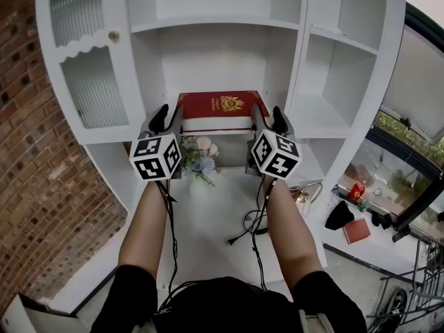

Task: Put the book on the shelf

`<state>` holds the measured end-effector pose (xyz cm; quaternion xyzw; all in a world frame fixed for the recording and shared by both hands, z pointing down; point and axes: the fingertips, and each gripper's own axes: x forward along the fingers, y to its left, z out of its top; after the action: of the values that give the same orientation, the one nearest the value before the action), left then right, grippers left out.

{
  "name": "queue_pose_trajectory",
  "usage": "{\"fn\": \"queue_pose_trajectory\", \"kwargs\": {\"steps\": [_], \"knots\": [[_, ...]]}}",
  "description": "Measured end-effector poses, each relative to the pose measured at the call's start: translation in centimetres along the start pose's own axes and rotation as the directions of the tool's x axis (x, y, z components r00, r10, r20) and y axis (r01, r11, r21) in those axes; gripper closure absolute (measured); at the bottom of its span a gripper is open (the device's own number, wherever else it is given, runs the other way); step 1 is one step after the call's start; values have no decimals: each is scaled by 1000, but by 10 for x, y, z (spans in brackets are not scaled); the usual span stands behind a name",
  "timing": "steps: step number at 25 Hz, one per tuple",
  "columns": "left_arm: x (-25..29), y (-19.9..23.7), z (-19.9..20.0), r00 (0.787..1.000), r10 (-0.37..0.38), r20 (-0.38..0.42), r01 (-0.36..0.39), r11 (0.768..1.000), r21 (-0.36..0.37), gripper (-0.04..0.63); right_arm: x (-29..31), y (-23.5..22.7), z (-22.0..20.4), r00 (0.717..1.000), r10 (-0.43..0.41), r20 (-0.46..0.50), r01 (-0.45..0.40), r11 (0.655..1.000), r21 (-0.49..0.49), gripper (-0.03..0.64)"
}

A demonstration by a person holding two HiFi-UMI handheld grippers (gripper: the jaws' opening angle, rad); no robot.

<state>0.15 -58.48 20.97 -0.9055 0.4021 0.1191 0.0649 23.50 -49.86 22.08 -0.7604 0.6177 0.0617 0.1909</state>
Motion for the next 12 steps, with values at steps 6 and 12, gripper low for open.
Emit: {"fn": "queue_pose_trajectory", "kwargs": {"steps": [6,12], "knots": [[-51,-14,6,998,18,61,-24,994,104,533,-39,26,0,998,58,23,-54,990,-128,449],[-94,-21,-30,999,29,22,-31,997,68,595,-70,34,-33,995,94,-19,-95,986,-136,604]]}}
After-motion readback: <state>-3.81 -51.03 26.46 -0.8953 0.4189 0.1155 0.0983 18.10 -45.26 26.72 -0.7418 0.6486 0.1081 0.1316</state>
